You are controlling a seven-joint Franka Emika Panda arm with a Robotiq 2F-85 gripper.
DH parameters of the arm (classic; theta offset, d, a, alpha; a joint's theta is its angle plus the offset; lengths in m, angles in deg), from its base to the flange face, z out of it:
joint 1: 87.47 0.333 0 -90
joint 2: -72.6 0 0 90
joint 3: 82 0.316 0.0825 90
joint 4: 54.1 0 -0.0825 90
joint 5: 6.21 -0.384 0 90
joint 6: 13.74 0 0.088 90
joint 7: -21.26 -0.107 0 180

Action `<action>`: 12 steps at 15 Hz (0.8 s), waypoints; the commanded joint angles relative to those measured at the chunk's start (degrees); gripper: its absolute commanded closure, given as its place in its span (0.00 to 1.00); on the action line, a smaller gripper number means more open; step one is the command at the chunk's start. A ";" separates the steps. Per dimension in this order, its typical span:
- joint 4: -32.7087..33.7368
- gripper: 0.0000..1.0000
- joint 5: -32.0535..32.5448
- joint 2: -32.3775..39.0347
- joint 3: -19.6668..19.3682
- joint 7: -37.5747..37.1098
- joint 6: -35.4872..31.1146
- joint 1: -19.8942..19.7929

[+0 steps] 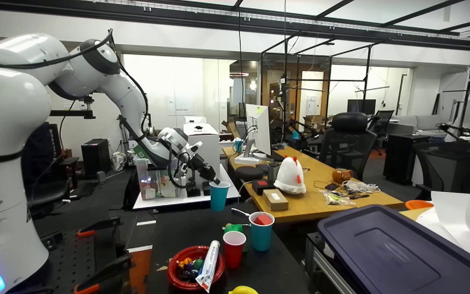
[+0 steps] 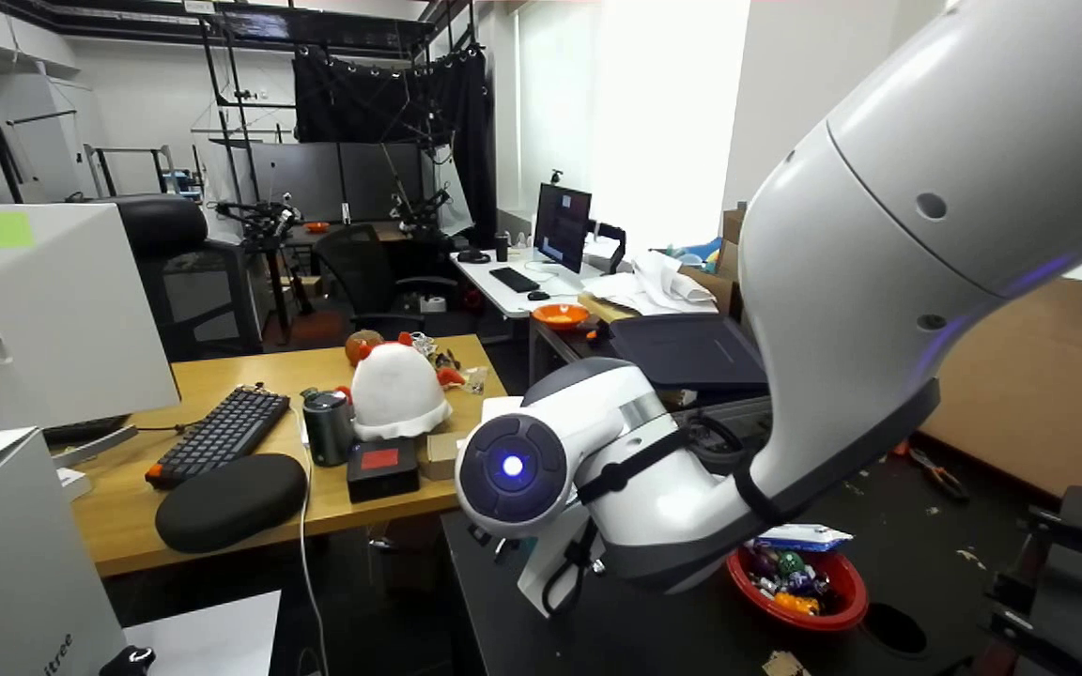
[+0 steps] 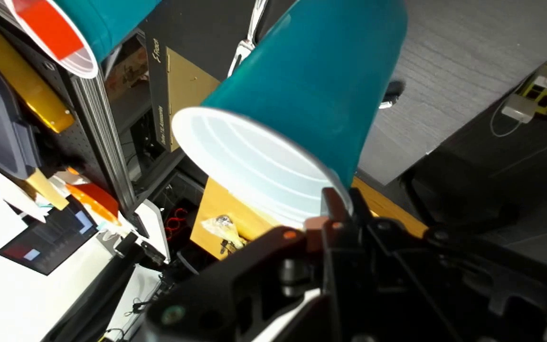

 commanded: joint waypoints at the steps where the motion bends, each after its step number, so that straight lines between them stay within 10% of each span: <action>1: -5.63 0.99 2.31 -0.68 -3.11 -7.18 -2.97 3.71; 12: -10.62 0.99 3.03 2.47 -7.71 -9.54 -15.61 5.97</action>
